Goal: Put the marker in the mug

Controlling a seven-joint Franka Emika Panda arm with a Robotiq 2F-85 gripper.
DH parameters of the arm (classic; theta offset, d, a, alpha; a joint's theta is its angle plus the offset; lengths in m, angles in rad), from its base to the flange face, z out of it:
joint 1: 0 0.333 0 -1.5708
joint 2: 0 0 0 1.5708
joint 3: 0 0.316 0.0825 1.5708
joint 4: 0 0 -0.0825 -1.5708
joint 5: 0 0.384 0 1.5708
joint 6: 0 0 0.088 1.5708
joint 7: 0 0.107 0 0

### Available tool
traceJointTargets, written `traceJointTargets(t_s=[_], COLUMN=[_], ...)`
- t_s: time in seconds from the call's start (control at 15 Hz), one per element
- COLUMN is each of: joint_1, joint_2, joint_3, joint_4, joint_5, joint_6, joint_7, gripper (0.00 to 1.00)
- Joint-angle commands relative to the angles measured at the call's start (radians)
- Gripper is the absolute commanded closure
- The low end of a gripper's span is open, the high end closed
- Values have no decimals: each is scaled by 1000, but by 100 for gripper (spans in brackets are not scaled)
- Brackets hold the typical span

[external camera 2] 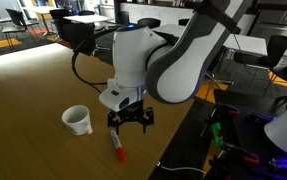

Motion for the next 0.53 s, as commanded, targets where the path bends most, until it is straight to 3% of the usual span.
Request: traceJointTargets(t_s=[0.0,0.47], joint_1=[-15,17], joint_2=[47,128], joint_3=[9,-7], joint_4=[33,136], joint_5=[-44,-113], joint_6=[44,25], joint_7=[0,26], gripper=[0,0])
